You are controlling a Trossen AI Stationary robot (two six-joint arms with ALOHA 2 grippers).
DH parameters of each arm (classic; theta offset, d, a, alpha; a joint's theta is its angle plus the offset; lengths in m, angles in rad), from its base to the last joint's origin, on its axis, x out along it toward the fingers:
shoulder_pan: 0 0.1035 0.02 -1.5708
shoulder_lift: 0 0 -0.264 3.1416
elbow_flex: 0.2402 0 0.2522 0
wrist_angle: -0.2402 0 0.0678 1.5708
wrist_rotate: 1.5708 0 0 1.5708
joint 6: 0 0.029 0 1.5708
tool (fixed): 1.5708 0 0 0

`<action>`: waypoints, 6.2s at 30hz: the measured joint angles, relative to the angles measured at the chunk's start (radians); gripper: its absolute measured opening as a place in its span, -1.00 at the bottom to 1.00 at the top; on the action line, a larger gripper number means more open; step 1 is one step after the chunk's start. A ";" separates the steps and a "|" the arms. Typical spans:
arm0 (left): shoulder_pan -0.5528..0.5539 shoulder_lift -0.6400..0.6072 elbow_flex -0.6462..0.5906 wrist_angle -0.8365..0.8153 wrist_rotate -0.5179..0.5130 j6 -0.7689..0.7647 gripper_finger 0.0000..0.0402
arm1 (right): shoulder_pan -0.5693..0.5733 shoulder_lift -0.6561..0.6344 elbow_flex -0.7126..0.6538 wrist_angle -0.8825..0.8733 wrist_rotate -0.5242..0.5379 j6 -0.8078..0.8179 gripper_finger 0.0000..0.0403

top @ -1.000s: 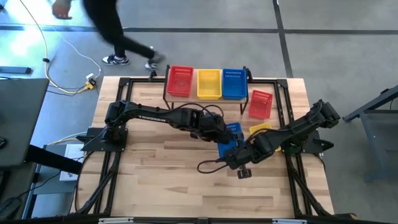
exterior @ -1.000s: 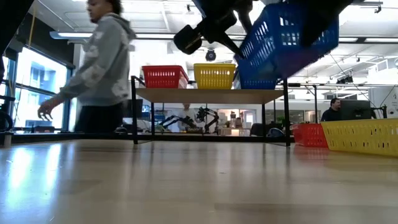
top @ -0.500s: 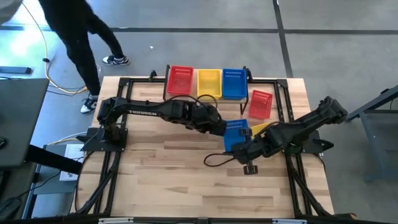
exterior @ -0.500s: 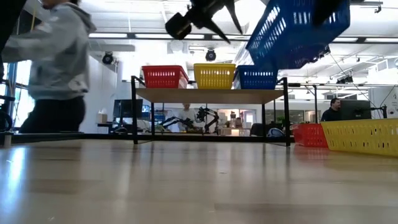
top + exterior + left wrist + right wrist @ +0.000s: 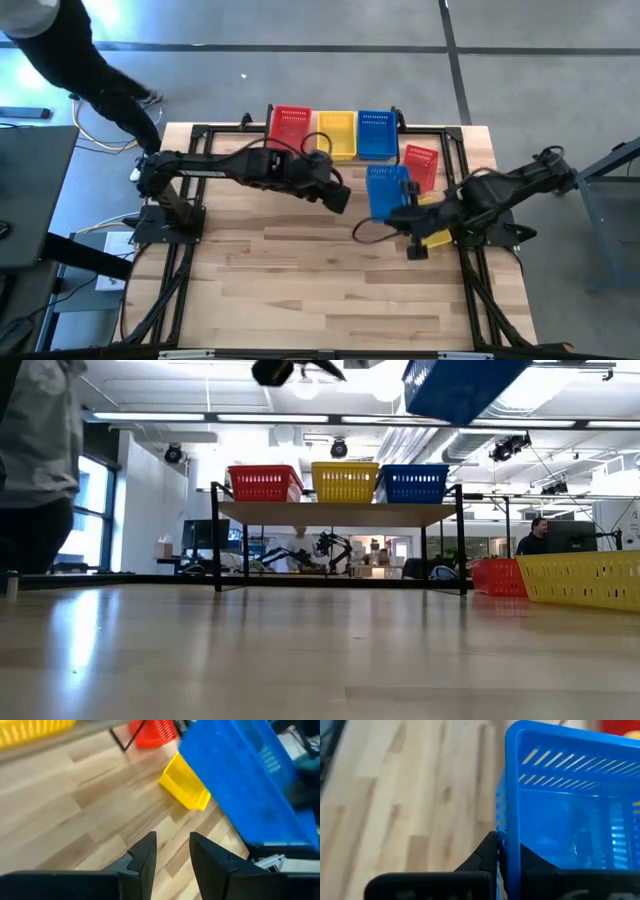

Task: Stack baskets on shelf by color
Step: Stack the blue basket on top of the blue basket on the shelf, then stack the yellow basket on top of the yellow basket on the shelf

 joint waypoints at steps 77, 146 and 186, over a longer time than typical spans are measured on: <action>0.374 -0.253 -0.001 -0.007 0.008 0.682 -0.47 | -0.848 0.176 0.001 0.141 -0.241 -0.673 -1.00; 0.374 -0.252 -0.002 -0.006 0.009 0.663 -0.47 | -0.822 0.103 0.042 0.082 -0.236 -0.516 -0.51; 0.276 -0.251 -0.029 -0.352 0.006 0.795 -0.47 | -0.655 -0.076 0.032 -0.252 -0.180 0.142 -0.50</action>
